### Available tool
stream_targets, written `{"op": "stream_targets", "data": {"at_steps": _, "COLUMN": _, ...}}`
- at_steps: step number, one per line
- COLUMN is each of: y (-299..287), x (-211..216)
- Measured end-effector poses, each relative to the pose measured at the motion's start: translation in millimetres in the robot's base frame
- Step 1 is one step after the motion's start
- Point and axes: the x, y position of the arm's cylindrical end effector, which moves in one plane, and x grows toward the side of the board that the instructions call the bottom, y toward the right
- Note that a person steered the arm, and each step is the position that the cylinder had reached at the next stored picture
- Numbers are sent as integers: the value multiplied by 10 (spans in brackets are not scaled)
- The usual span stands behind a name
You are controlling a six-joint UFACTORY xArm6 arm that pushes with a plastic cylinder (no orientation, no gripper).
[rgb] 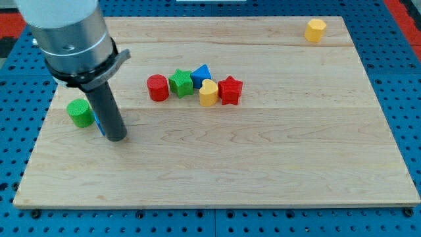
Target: Place the blue cube to the right of the green circle
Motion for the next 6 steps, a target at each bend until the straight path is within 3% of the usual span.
{"op": "stream_targets", "data": {"at_steps": 2, "y": -9, "x": -110}}
{"op": "stream_targets", "data": {"at_steps": 4, "y": 857, "x": -79}}
{"op": "stream_targets", "data": {"at_steps": 6, "y": 856, "x": -81}}
